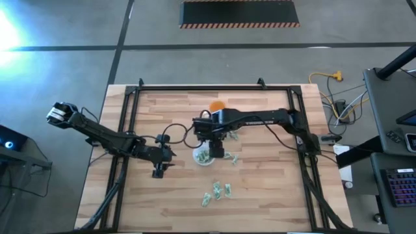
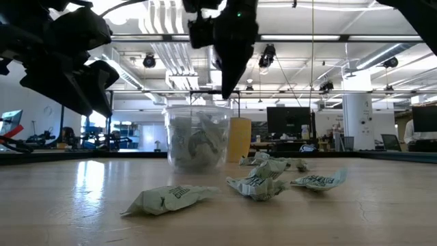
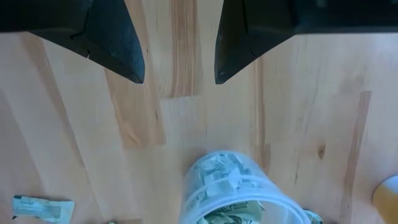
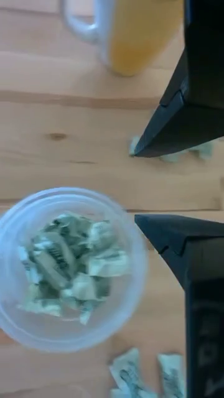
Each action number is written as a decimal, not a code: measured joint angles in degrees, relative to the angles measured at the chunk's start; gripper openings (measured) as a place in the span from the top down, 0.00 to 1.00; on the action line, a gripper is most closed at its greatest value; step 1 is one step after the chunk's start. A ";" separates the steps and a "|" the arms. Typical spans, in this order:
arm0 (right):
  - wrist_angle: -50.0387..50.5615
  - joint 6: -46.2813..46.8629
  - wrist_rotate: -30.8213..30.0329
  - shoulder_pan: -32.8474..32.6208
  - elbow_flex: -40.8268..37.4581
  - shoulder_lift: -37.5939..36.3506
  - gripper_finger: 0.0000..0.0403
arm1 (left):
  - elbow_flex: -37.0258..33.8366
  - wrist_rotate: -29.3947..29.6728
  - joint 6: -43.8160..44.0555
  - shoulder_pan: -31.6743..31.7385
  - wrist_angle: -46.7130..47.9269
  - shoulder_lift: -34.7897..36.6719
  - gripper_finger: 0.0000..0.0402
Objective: Pick and place Stevia / Truvia into bins
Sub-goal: Put the green stevia packet into the transparent container
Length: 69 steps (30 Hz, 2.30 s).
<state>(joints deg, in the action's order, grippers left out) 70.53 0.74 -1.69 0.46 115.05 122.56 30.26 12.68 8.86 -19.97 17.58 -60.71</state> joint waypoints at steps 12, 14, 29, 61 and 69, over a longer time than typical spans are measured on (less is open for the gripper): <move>-7.76 5.36 0.01 -5.95 -19.31 -14.16 0.69 | -2.33 -0.37 -0.26 0.00 -4.08 0.00 0.56; -12.74 6.60 -0.01 -7.03 -25.44 -17.77 0.70 | -2.50 -0.39 -0.83 0.00 -5.08 0.00 0.56; -48.17 7.60 -5.84 -11.71 -64.86 -35.42 0.71 | -2.58 -0.43 -4.95 0.00 -11.70 -0.42 0.56; -70.16 3.96 -5.98 -11.56 -77.80 -28.76 0.72 | -2.64 -0.24 -6.26 0.11 -16.12 -5.95 0.56; -68.92 5.26 -5.82 -11.57 -77.99 -30.87 0.84 | -2.64 -0.24 -6.27 0.11 -16.20 -5.95 0.56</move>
<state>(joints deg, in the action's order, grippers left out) 1.61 6.00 -7.51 -11.11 37.06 91.69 27.62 12.45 2.59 -19.86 1.38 -66.65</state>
